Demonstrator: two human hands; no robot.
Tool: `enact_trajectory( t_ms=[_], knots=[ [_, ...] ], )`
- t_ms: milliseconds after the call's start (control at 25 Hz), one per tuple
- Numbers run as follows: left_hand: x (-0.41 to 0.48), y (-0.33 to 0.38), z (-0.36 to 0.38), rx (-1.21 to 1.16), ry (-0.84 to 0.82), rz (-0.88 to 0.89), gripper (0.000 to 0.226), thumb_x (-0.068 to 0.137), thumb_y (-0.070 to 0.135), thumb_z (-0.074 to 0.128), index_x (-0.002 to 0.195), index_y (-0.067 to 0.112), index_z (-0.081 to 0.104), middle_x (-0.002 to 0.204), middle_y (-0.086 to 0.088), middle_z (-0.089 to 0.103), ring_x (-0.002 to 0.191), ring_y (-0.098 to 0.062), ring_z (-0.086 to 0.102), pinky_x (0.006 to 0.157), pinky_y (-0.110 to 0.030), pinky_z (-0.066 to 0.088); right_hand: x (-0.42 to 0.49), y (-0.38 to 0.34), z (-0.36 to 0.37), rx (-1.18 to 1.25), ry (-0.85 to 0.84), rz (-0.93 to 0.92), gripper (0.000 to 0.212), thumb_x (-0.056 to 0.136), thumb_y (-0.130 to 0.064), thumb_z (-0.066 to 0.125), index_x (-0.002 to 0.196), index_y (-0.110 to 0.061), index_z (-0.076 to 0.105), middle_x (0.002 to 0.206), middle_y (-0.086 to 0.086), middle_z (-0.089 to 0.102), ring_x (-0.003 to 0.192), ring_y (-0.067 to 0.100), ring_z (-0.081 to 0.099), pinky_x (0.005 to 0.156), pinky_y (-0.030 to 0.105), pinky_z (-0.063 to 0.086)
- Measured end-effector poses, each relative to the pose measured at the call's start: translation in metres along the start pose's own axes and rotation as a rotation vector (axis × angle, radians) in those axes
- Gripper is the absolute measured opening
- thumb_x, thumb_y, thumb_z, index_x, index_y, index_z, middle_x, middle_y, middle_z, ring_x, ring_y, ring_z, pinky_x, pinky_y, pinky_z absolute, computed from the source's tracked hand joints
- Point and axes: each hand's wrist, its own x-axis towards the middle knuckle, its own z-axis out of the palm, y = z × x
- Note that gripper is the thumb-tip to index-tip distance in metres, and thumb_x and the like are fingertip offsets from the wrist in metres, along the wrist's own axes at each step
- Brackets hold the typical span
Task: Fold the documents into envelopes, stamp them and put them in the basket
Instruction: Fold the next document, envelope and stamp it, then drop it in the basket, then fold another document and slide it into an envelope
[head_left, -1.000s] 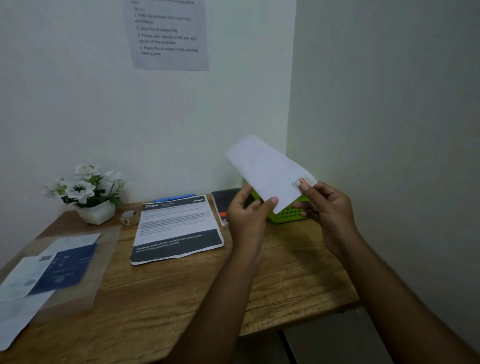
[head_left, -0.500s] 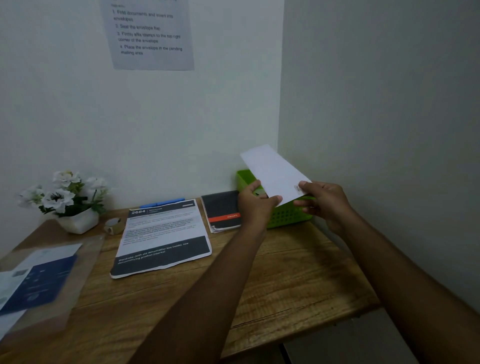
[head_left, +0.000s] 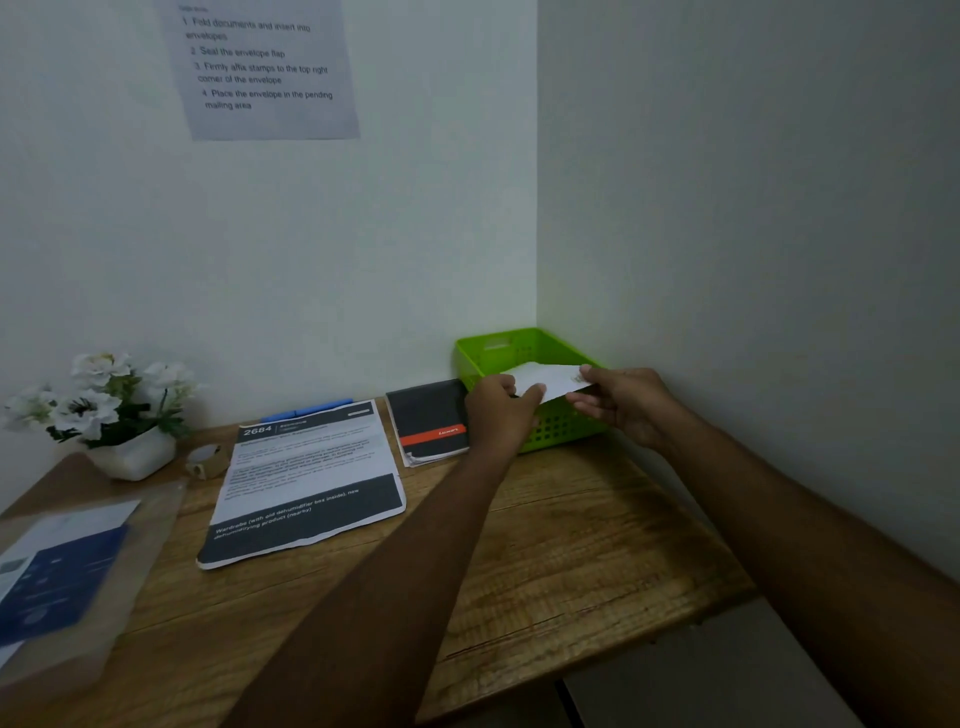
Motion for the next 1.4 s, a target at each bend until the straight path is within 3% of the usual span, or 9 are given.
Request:
enact_trajectory(
  t_ms=[120,200,400,600,720,880,1040,1240,1400],
  knots=[
    [0.002,-0.004,-0.001,0.153,0.001,0.084,0.041,0.071,0.029,0.081,0.096,0.0,0.066,0.097,-0.013,0.066,0.085,-0.032,0.068,0.079,-0.044,0.055,0.0,0.0,-0.005,0.104,-0.042,0.009,0.023,0.095,-0.014,0.059,0.105,0.007,0.056,0.086,0.021,0.064,0.051,0.015,0.07,0.054,0.022,0.059],
    [0.006,-0.007,-0.003,0.194,-0.009,0.096,0.044,0.073,0.027,0.079,0.104,0.0,0.066,0.105,-0.014,0.068,0.087,-0.031,0.068,0.081,-0.043,0.054,0.0,0.002,-0.007,0.122,-0.047,0.007,0.024,0.094,-0.011,0.06,0.107,0.008,0.056,0.086,0.022,0.065,0.052,0.016,0.07,0.054,0.021,0.059],
    [0.012,-0.012,-0.003,0.292,0.027,0.151,0.03,0.076,0.029,0.076,0.095,0.008,0.068,0.101,-0.007,0.067,0.095,-0.022,0.061,0.082,-0.034,0.048,0.005,0.013,-0.001,0.085,0.077,-0.022,0.014,0.092,-0.003,0.061,0.103,0.006,0.06,0.059,0.01,0.069,0.045,0.012,0.067,0.048,0.019,0.057],
    [0.01,-0.017,-0.004,0.353,0.024,0.183,0.031,0.075,0.034,0.076,0.097,0.015,0.067,0.108,-0.003,0.064,0.101,-0.018,0.058,0.082,-0.03,0.044,0.007,0.02,-0.002,0.066,0.158,-0.057,0.015,0.09,-0.008,0.067,0.094,0.004,0.06,0.073,0.014,0.063,0.041,0.012,0.065,0.041,0.019,0.053],
    [0.005,-0.025,-0.014,0.351,0.049,0.266,0.026,0.076,0.025,0.075,0.099,0.014,0.066,0.109,-0.004,0.061,0.103,-0.017,0.056,0.08,-0.022,0.037,0.003,0.026,0.002,0.073,0.205,-0.052,0.022,0.096,-0.02,0.057,0.079,-0.006,0.054,0.07,0.012,0.06,0.036,0.013,0.062,0.035,0.02,0.05],
    [-0.005,-0.037,-0.038,0.339,0.084,0.372,0.02,0.077,0.013,0.07,0.097,0.012,0.066,0.104,-0.007,0.06,0.095,-0.017,0.057,0.074,-0.018,0.037,-0.009,0.038,0.02,-0.042,0.274,-0.091,0.03,0.098,-0.019,0.044,0.071,-0.01,0.053,0.062,0.008,0.055,0.028,0.009,0.053,0.03,0.016,0.041],
    [-0.011,-0.05,-0.071,0.381,0.09,0.366,0.013,0.076,0.014,0.069,0.09,0.015,0.067,0.098,-0.002,0.064,0.088,-0.01,0.057,0.069,-0.013,0.033,-0.021,0.052,0.054,-0.107,0.213,-0.123,0.035,0.099,-0.02,0.041,0.068,-0.01,0.054,0.059,0.007,0.053,0.026,0.008,0.048,0.029,0.015,0.035],
    [-0.016,-0.067,-0.125,0.443,0.117,0.34,0.012,0.078,0.015,0.068,0.089,0.019,0.067,0.094,0.002,0.066,0.087,-0.014,0.06,0.075,-0.028,0.048,-0.034,0.067,0.104,-0.175,0.068,-0.089,0.037,0.1,-0.02,0.04,0.068,-0.009,0.055,0.058,0.007,0.053,0.026,0.009,0.048,0.031,0.015,0.036],
    [-0.016,-0.081,-0.186,0.497,0.154,0.28,0.013,0.082,0.019,0.068,0.095,0.017,0.068,0.094,0.002,0.068,0.084,-0.01,0.059,0.074,-0.023,0.047,-0.049,0.089,0.146,-0.313,-0.102,-0.179,0.037,0.102,-0.024,0.042,0.073,-0.011,0.061,0.063,0.005,0.06,0.042,0.012,0.054,0.041,0.021,0.041]
  ],
)
